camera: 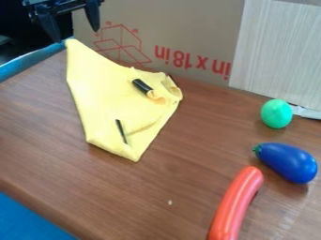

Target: Unfold the cloth from the top right to the bottom left of the table

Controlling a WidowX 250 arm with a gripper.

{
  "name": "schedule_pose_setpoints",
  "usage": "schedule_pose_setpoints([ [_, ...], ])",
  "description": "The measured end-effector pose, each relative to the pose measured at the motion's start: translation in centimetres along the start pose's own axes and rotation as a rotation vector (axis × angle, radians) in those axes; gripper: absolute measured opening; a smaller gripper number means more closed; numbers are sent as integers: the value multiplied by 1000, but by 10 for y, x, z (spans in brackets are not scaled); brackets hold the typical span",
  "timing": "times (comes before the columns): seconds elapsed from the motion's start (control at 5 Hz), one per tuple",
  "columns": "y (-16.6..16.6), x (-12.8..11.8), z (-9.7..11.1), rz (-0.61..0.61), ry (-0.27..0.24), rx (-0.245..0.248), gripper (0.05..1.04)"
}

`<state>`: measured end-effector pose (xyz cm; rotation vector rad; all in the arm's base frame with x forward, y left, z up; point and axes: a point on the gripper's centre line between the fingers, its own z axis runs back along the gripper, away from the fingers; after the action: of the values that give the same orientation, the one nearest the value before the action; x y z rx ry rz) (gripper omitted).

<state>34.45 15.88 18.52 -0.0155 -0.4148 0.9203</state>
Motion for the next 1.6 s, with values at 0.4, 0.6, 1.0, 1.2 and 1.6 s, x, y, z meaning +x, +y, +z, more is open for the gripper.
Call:
schedule_pose_setpoints([
  [0.4, -26, -30, -44, -78, 32, 16, 999],
  [0.6, -41, -45, -64, -70, -3, -1, 999],
  [1.0, -58, -56, -96, -66, -32, 10, 999],
  [1.2, -63, -51, -95, -51, -48, 0, 999],
  [1.6, -65, -48, -105, -54, -51, 20, 999],
])
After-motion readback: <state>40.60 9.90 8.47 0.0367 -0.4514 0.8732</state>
